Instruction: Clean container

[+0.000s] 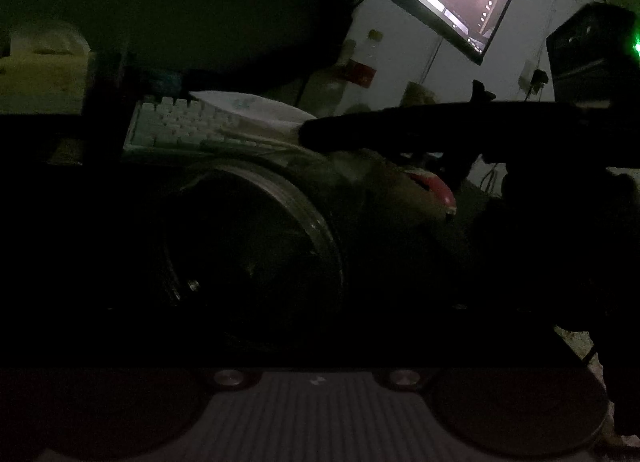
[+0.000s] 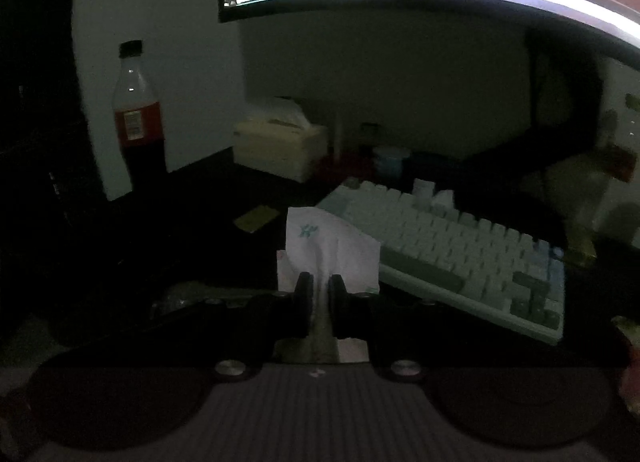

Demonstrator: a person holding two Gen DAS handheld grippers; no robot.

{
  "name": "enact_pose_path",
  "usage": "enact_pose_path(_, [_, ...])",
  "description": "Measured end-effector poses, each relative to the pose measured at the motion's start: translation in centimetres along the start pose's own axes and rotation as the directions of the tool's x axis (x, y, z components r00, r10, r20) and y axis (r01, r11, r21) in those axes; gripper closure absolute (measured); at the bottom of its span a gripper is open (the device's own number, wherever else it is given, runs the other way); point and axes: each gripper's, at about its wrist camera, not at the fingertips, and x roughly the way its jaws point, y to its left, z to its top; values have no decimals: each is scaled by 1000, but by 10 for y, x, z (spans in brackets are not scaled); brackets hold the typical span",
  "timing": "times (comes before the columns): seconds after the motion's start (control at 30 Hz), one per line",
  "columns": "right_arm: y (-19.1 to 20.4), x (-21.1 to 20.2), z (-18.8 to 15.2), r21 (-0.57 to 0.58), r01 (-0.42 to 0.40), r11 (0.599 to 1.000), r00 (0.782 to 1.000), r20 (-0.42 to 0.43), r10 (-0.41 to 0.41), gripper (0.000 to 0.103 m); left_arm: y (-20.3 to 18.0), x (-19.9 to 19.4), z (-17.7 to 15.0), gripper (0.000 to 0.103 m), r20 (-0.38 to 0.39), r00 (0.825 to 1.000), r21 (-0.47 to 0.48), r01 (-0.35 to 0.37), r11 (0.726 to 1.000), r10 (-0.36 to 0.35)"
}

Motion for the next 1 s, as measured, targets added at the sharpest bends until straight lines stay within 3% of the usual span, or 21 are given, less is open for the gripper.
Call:
enact_pose_path(0.03, [5, -1, -1, -12, -3, 1000, 1000, 5, 3, 92, 0, 0, 0, 13, -1, 1000, -4, -1, 1000, 1])
enact_pose_path(0.13, [27, -14, -6, -66, -126, 990, 991, 31, 128, 92, 0, -1, 0, 13, -1, 1000, -4, -5, 1000, 5])
enact_pose_path(0.23, [28, -14, -5, -93, -131, 987, 990, 32, 135, 92, 1, -3, 0, 13, 0, 1000, -10, -6, 1000, 6])
enact_pose_path(0.37, [-9, 4, 1, 28, -23, 999, 1000, 15, 23, 92, 4, -3, 0, 12, 2, 1000, -12, -6, 1000, 6])
enact_pose_path(0.5, [-6, 3, 1, 42, -4, 999, 1000, 20, 3, 92, 6, -3, 1, 12, 4, 1000, -14, -1, 1000, 1])
enact_pose_path(0.6, [11, -7, -3, 0, -130, 992, 991, 43, 130, 91, 7, -3, 0, 12, 4, 1000, -15, 1, 1000, -1])
enact_pose_path(0.67, [15, -10, -3, -16, -160, 987, 986, 45, 161, 91, 8, -3, 0, 12, 4, 1000, -13, 0, 1000, 0])
enact_pose_path(0.73, [11, -5, -2, -4, -149, 989, 988, 45, 149, 92, 8, -3, 0, 12, 5, 1000, -14, -5, 1000, 5])
enact_pose_path(0.87, [-6, 10, -1, 28, -38, 999, 998, 46, 36, 92, 9, -3, -1, 11, 11, 1000, -5, -18, 1000, 18])
enact_pose_path(1.0, [-16, 18, -2, 61, -20, 998, 998, 52, 17, 92, 11, -4, 0, 11, 13, 1000, -13, -15, 1000, 15])
